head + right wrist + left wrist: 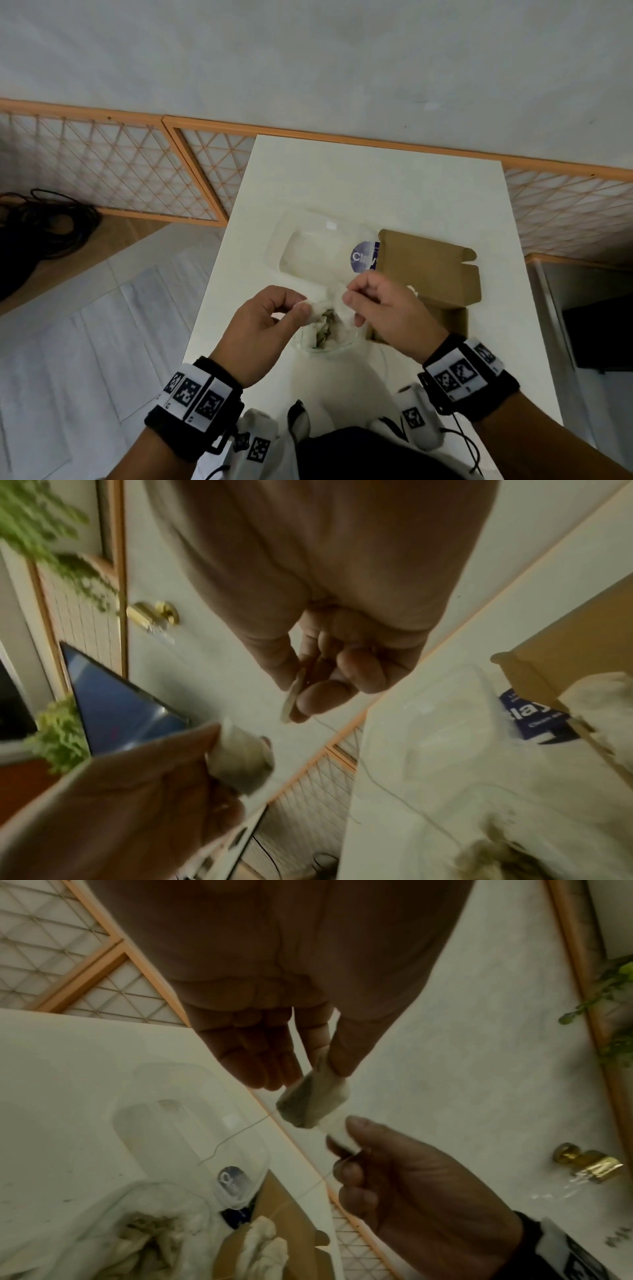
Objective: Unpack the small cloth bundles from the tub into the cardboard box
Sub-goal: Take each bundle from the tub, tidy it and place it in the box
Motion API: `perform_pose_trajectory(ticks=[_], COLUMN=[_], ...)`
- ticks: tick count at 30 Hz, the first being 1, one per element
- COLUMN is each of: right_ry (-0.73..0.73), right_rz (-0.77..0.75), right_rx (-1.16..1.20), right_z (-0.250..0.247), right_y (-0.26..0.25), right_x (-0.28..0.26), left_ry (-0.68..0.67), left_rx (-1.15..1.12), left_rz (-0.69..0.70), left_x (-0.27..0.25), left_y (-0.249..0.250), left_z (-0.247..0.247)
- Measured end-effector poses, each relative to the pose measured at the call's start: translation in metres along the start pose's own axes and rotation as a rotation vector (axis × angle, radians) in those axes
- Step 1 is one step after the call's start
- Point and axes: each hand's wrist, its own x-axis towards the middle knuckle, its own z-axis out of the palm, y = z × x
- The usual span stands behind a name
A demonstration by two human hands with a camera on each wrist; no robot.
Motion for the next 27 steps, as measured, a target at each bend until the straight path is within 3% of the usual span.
perform_pose_trajectory(ticks=[4, 9, 15, 20, 23, 27], right_ry=[0.004, -0.007, -0.063, -0.119, -0.06, -0.1], right_rz=[-0.027, -0.105, -0.223, -0.297, -0.271, -0.071], right_rx=[0.201, 0.23, 0.133, 0.017, 0.032, 0.08], right_z=[-0.013, -0.022, -0.028, -0.032, -0.034, -0.039], right_y=[-0.019, -0.024, -0.028, -0.032, -0.037, -0.045], right_x=[-0.013, -0.025, -0.034, -0.037, -0.039, -0.047], left_ry=[-0.088, -0.201, -0.223, -0.281, -0.269, -0.207], left_rx=[-0.115, -0.298, 0.089, 0.144, 0.112, 0.064], left_rz=[0.05, 0.111, 0.419, 0.407, 0.405, 0.407], left_x=[-0.003, -0.001, -0.01, -0.007, -0.009, -0.01], left_y=[0.013, 0.028, 0.048, 0.049, 0.047, 0.045], left_z=[0.009, 0.02, 0.026, 0.027, 0.026, 0.024])
